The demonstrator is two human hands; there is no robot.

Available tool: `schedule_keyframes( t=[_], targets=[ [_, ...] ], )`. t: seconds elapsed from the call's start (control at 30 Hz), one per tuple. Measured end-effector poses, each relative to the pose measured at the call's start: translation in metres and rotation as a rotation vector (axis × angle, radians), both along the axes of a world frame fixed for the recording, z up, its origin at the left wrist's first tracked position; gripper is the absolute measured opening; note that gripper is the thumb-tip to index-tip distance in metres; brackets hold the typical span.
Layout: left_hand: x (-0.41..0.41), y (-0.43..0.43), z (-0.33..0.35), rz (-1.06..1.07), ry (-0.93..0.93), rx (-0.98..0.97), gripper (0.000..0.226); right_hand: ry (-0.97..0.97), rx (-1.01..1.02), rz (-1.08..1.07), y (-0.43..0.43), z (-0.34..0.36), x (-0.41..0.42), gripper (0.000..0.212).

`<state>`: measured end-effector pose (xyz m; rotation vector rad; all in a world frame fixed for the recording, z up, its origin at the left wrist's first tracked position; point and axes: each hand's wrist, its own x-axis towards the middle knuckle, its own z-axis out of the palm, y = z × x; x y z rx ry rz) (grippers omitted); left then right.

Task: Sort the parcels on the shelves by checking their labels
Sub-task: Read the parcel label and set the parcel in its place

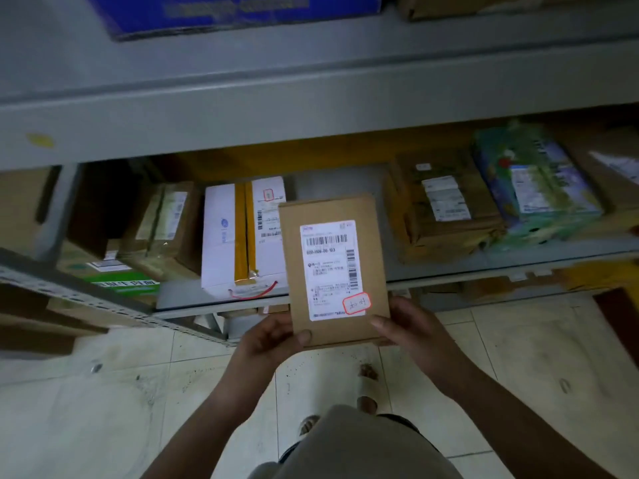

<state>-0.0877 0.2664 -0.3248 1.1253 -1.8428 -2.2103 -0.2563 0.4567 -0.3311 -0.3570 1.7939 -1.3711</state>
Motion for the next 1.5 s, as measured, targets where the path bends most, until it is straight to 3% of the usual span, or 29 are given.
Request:
schedule_keyframes(
  t=[0.17, 0.33, 0.67, 0.87, 1.07, 1.27, 1.5],
  targets=[
    [0.062, -0.01, 0.036, 0.03, 0.164, -0.052, 0.029, 0.18, -0.145, -0.016, -0.005, 0.039, 0.075, 0.034],
    [0.102, -0.003, 0.052, -0.007, 0.221, -0.081, 0.031, 0.14, -0.21, -0.051, 0.004, 0.039, 0.125, 0.027],
    [0.104, 0.009, 0.061, -0.07, 0.268, -0.089, 0.026, 0.218, -0.191, -0.017, 0.022, 0.056, 0.125, 0.026],
    [0.1, 0.018, 0.051, -0.104, 0.241, -0.074, 0.03, 0.204, -0.163, -0.039, 0.035, 0.049, 0.127, 0.029],
    [0.079, 0.047, 0.028, -0.137, 0.074, -0.031, 0.03, 0.137, -0.021, -0.13, 0.067, 0.011, 0.128, 0.028],
    [0.017, 0.106, 0.034, -0.253, 0.034, -0.13, 0.027, 0.146, -0.056, -0.322, 0.135, -0.005, 0.103, 0.072],
    [-0.104, 0.234, 0.047, -0.532, 0.056, -0.124, 0.029, 0.196, -0.063, -0.545, 0.279, 0.012, 0.066, 0.089]
  ],
)
